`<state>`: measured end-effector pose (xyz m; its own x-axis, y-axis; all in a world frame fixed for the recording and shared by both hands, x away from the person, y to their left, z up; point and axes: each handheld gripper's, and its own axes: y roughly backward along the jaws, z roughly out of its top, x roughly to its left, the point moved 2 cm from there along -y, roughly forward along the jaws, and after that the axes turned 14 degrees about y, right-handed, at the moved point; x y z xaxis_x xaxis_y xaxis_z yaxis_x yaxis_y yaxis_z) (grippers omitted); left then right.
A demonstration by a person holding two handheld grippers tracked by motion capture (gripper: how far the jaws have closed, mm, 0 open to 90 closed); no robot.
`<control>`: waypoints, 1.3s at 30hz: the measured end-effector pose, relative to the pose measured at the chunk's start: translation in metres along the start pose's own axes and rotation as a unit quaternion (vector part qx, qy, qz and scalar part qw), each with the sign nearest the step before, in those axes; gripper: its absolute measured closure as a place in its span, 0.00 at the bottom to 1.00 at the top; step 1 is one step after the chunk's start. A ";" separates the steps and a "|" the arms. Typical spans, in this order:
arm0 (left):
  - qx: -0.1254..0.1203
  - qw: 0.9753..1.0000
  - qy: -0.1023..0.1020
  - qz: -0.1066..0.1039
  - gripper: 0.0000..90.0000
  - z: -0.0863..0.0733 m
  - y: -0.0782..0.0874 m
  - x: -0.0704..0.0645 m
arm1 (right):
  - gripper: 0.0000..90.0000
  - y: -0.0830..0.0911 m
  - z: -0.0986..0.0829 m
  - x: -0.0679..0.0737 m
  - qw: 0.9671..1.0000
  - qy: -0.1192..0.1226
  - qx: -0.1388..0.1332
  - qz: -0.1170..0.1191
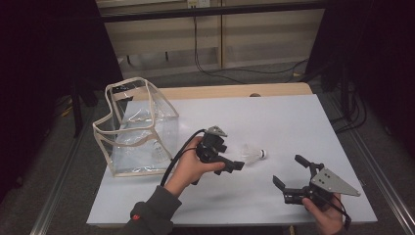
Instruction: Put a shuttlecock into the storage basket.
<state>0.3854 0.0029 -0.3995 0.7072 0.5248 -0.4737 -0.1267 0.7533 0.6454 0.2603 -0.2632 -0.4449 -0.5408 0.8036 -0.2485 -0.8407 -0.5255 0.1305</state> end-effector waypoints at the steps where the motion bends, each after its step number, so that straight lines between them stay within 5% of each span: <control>1: 0.000 1.000 0.000 -0.002 0.08 0.000 -0.001 0.000 | 0.02 0.000 0.000 0.000 1.000 0.000 0.000 0.000; 39: 0.004 1.000 -0.018 -0.003 0.11 -0.001 -0.025 -0.002 | 0.02 0.000 0.000 0.000 1.000 0.001 0.000 0.002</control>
<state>0.3868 -0.0168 -0.4153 0.7320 0.5061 -0.4561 -0.1177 0.7534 0.6470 0.2601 -0.2631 -0.4447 -0.5437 0.8012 -0.2498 -0.8388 -0.5285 0.1307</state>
